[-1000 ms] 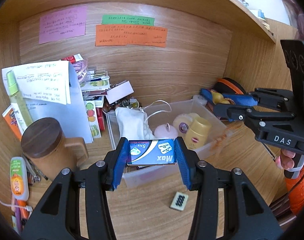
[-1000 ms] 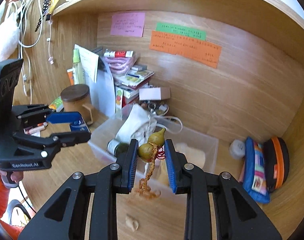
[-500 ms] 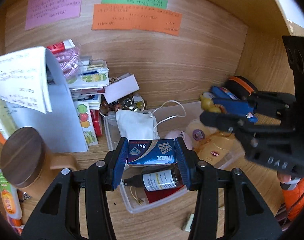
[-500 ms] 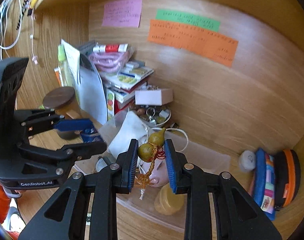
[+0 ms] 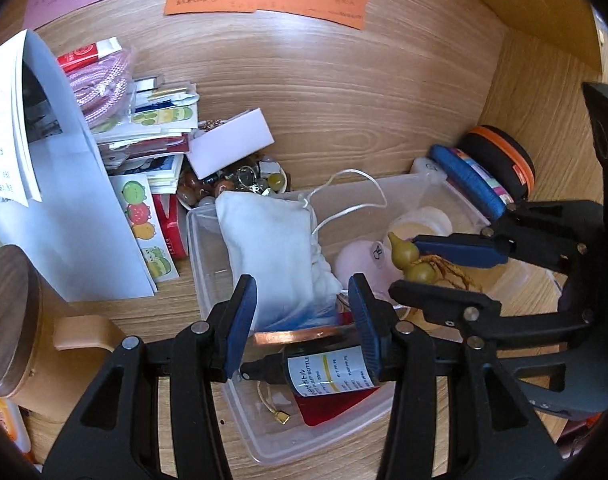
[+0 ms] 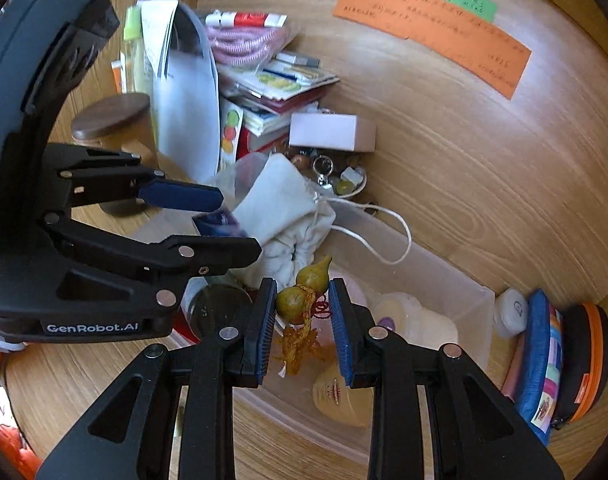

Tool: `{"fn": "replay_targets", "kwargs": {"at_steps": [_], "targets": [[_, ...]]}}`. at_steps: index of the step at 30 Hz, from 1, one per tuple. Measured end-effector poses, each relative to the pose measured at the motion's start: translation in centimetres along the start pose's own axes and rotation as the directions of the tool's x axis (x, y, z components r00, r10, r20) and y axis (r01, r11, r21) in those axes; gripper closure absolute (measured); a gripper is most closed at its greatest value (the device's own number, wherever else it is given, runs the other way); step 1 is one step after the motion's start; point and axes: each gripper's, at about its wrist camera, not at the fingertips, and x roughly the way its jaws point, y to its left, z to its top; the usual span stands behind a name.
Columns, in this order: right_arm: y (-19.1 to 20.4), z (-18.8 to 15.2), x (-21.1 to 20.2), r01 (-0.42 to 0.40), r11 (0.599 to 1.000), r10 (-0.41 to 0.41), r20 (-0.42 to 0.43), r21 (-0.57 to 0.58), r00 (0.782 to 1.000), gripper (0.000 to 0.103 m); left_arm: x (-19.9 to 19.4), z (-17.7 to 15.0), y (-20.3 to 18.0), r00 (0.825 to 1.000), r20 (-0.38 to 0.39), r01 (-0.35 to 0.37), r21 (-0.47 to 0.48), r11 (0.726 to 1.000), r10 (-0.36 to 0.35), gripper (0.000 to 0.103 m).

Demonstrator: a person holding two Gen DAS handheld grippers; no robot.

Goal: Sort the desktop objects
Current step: 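Carry the box and gourd charm over the clear bin and open both tools inside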

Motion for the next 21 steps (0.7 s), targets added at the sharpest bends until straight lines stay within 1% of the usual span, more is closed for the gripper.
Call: {"fn": "replay_targets", "kwargs": {"at_steps": [4,8,9,11,13,16,21], "targets": [[0.1,0.2,0.2,0.021,1.000,-0.021,0.000,-0.022,1.000,0.079,0.2,-0.1,-0.1,1.000,-0.006,-0.009,0.011,1.000,0.009,0.055],[0.1,0.1,0.0,0.046,0.998,-0.046,0.011,-0.047,0.999,0.078,0.1,-0.2,0.4,1.000,-0.008,-0.002,-0.007,1.000,0.002,0.046],[0.1,0.2,-0.2,0.051,0.997,-0.051,0.016,-0.050,0.999,0.077,-0.1,-0.2,0.5,1.000,-0.005,0.001,-0.010,1.000,-0.001,0.046],[0.0,0.2,-0.5,0.063,0.997,-0.062,0.026,-0.051,0.998,0.073,-0.4,-0.2,0.5,1.000,0.002,0.001,-0.010,1.000,-0.001,0.043],[-0.2,0.1,-1.0,0.071,0.996,-0.069,0.039,-0.050,0.997,0.065,-0.7,-0.3,0.3,1.000,0.007,-0.005,-0.002,1.000,0.005,0.040],[-0.4,-0.2,-2.0,0.091,0.995,-0.089,0.061,-0.044,0.994,0.057,-1.5,-0.5,-0.1,1.000,0.019,-0.015,0.012,1.000,0.015,0.035],[-0.6,-0.9,-3.8,0.118,0.992,-0.115,0.088,-0.032,0.989,0.052,-3.1,-0.8,-0.9,0.999,0.046,-0.026,0.027,0.999,0.025,0.030]]}}
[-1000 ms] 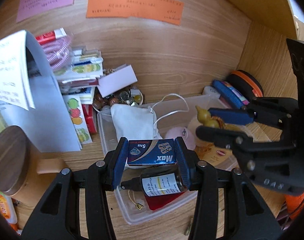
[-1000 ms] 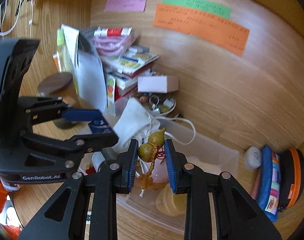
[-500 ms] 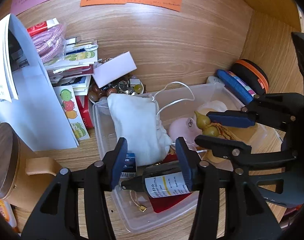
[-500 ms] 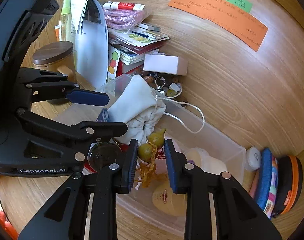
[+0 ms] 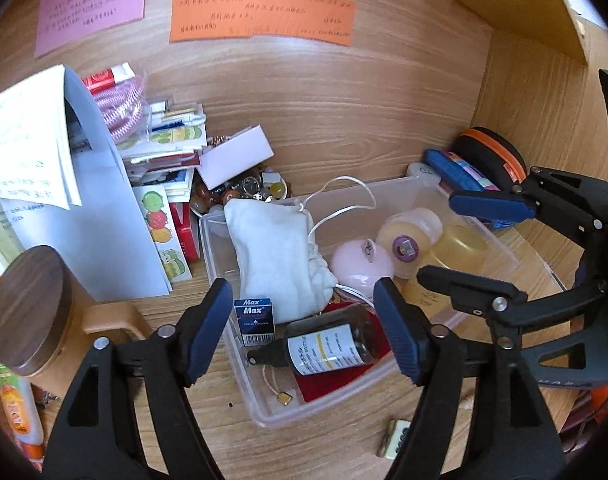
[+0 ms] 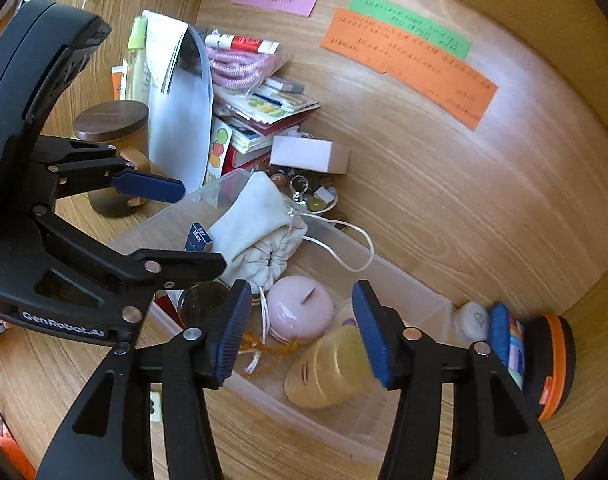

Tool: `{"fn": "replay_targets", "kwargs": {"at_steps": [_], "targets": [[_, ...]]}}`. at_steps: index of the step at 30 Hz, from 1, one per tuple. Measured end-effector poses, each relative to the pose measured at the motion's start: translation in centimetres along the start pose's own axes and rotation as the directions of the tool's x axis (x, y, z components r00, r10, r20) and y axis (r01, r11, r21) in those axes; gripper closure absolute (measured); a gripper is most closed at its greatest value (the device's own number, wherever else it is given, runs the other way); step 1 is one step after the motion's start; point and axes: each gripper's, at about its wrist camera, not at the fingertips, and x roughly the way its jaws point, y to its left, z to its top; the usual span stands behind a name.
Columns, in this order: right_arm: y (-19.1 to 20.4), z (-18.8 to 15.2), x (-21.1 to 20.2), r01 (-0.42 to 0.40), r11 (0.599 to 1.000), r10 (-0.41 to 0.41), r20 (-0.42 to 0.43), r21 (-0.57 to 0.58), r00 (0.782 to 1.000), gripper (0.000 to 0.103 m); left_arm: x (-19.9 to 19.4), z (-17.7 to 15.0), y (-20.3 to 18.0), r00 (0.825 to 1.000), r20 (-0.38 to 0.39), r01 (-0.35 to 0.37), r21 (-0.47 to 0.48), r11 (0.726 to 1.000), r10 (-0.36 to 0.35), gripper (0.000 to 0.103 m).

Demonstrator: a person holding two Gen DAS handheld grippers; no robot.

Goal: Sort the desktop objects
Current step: 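Carry the box and gourd charm over the clear bin and open both tools inside, then withdraw both tools toward the white domino tile and the small shell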

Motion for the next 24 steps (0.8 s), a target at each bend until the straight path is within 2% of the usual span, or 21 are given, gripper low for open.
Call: {"fn": "replay_targets", "kwargs": {"at_steps": [5,10,14,24], "targets": [[-0.4,-0.8,-2.1,0.013,1.000,-0.014,0.024,0.024,1.000,0.050,-1.9,-0.2,-0.8,1.000,0.024,-0.013,0.015,1.000,0.013,0.027],[-0.5,-1.9,-4.2,0.011,0.998,-0.014,0.052,0.065,0.999,0.042,-3.7,-0.8,-1.9,0.998,0.051,-0.033,0.029,0.999,0.032,0.023],[-0.3,-3.2,-5.5,-0.002,0.996,-0.004,0.062,0.094,0.998,0.042,-5.2,-1.7,-2.9,0.996,0.070,-0.049,0.034,0.998,0.046,0.017],[0.3,-6.8,-7.5,-0.029,0.989,0.022,0.049,0.145,0.999,0.042,-7.2,-4.1,-4.7,0.995,0.080,-0.060,0.030,0.998,0.057,0.013]]}}
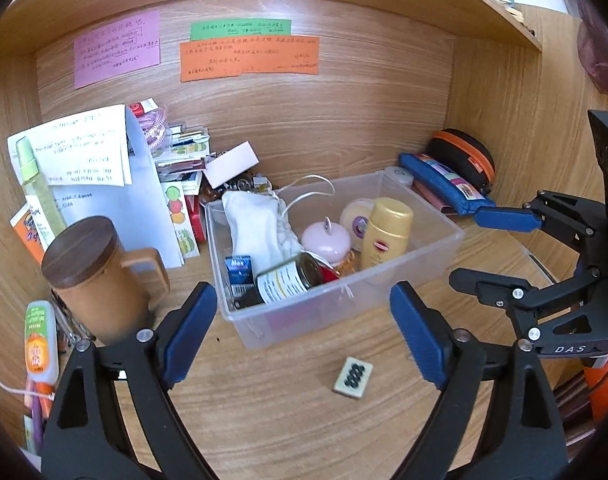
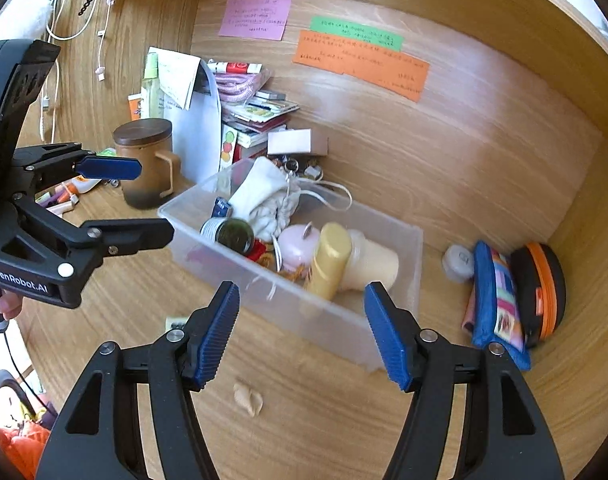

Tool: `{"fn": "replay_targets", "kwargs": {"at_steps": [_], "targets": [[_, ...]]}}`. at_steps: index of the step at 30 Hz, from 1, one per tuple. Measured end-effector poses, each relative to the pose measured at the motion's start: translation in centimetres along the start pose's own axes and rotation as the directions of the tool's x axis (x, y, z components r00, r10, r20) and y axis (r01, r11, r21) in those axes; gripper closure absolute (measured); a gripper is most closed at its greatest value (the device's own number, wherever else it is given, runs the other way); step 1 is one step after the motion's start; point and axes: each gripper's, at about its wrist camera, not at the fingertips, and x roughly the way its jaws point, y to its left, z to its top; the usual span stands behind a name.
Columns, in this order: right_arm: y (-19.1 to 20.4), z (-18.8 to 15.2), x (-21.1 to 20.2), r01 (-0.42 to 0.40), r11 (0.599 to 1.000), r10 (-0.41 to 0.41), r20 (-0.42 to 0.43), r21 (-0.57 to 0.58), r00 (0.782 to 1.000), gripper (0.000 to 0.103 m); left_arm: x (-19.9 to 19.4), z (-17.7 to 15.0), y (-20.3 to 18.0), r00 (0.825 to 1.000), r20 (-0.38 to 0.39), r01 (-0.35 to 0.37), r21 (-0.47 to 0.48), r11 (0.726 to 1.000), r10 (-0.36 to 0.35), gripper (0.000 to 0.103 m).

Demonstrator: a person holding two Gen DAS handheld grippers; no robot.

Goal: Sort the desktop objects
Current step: 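Withdraw both tools toward the white domino tile and the small shell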

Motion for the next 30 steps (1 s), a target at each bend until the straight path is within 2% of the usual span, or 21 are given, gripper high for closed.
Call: {"fn": "replay_targets", "kwargs": {"at_steps": [7,14,21,24,30], "targets": [[0.0,-2.7,-0.5,-0.036,0.999,0.037,-0.029,0.028,0.999,0.042,0.3,-2.0,-1.4,0.999,-0.039,0.002,0.012,1.000,-0.002,0.012],[0.8,-5.5,1.2,-0.087,0.996,0.090,-0.103,0.033,0.991,0.042,2.4,-4.5,-2.7,0.991,-0.131,0.006,0.015,1.000,-0.005,0.012],[1.3,-7.5,3.2,-0.140,0.988,0.149,-0.164,0.065,0.975,0.042,4.1,-6.1,-3.0,0.983,-0.184,0.014,0.006,1.000,-0.013,0.012],[1.3,-7.9,3.9,-0.149,0.986,0.160,-0.183,0.076,0.970,0.042,4.6,-6.5,-3.1,0.980,-0.199,0.029,0.008,1.000,-0.027,0.019],[1.1,-7.8,4.9,-0.179,0.978,0.197,-0.201,0.105,0.960,0.042,6.2,-6.6,-3.3,0.969,-0.243,0.052,0.023,0.998,-0.045,0.039]]}}
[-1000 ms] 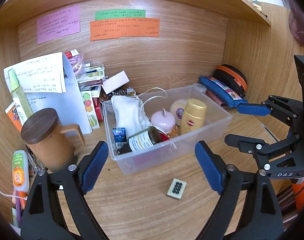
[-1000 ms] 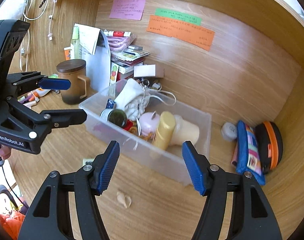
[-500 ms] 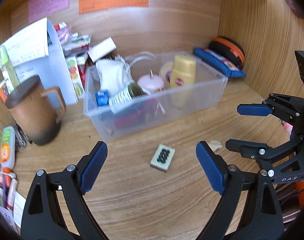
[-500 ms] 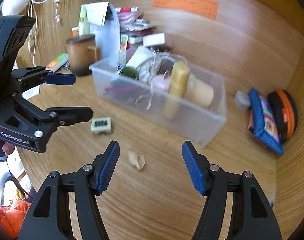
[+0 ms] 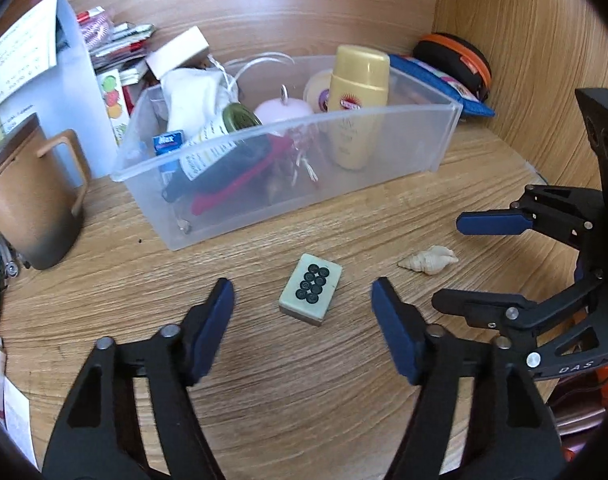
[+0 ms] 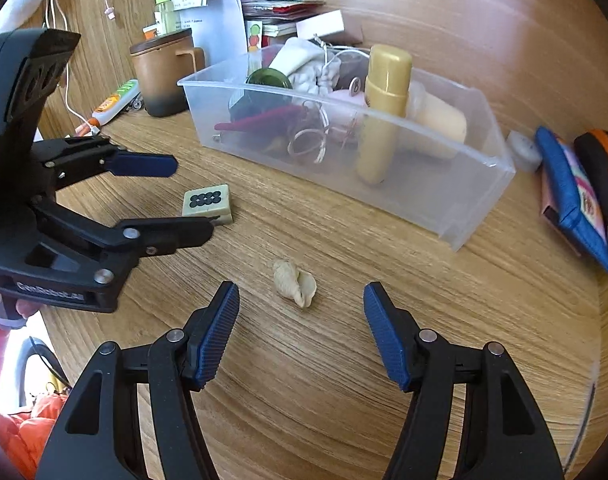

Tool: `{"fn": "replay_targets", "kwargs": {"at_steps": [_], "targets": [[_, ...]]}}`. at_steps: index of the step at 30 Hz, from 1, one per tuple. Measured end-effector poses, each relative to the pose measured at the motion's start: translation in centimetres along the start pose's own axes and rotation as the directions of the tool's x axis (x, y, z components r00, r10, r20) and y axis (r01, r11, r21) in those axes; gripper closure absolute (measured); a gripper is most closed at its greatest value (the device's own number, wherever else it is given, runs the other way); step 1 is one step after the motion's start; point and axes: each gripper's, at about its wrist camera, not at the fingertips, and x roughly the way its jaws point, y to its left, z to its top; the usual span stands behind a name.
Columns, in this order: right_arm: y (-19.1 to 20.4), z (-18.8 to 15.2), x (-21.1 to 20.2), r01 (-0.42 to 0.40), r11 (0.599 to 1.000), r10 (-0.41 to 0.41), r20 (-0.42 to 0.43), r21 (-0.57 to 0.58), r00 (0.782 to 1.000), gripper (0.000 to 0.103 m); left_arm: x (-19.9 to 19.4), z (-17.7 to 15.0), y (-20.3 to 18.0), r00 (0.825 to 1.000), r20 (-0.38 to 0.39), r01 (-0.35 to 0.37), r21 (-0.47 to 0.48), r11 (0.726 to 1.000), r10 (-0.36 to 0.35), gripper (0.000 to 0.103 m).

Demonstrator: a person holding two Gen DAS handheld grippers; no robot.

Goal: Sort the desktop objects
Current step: 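Withdraw both tools toward the white domino tile and the small shell, then grasp the white domino tile with the left tool while the right tool grasps the small shell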

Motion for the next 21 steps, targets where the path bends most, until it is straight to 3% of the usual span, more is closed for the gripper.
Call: {"fn": "replay_targets", "kwargs": {"at_steps": [7,11,17,18,20,21], "targets": [[-0.3,0.3,0.3,0.003,1.000,-0.003,-0.011,0.012,1.000,0.059,0.4,0.2,-0.1,1.000,-0.004,0.010,-0.004,1.000,-0.010,0.045],[-0.4,0.4,0.8,0.002,1.000,-0.002,-0.019,0.009,1.000,0.064,1.1,0.3,-0.4,1.000,-0.023,-0.003,0.009,1.000,0.003,0.053],[0.5,0.5,1.0,0.007,1.000,-0.007,-0.004,-0.023,1.000,0.072,1.2,0.4,-0.4,1.000,-0.021,-0.022,0.006,1.000,0.022,0.056],[0.7,0.5,1.0,0.007,1.000,-0.007,-0.004,-0.029,1.000,0.076,1.2,0.4,-0.5,0.999,-0.020,-0.027,0.008,1.000,0.027,0.058],[1.1,0.6,1.0,0.007,0.999,-0.008,-0.007,-0.045,1.000,0.082,1.1,0.4,-0.5,0.999,-0.015,-0.041,0.003,0.999,0.041,0.075],[1.3,0.6,1.0,0.013,0.999,-0.013,-0.007,-0.048,1.000,0.082,1.0,0.4,-0.3,0.999,-0.013,-0.041,-0.008,0.999,0.041,0.078]]}}
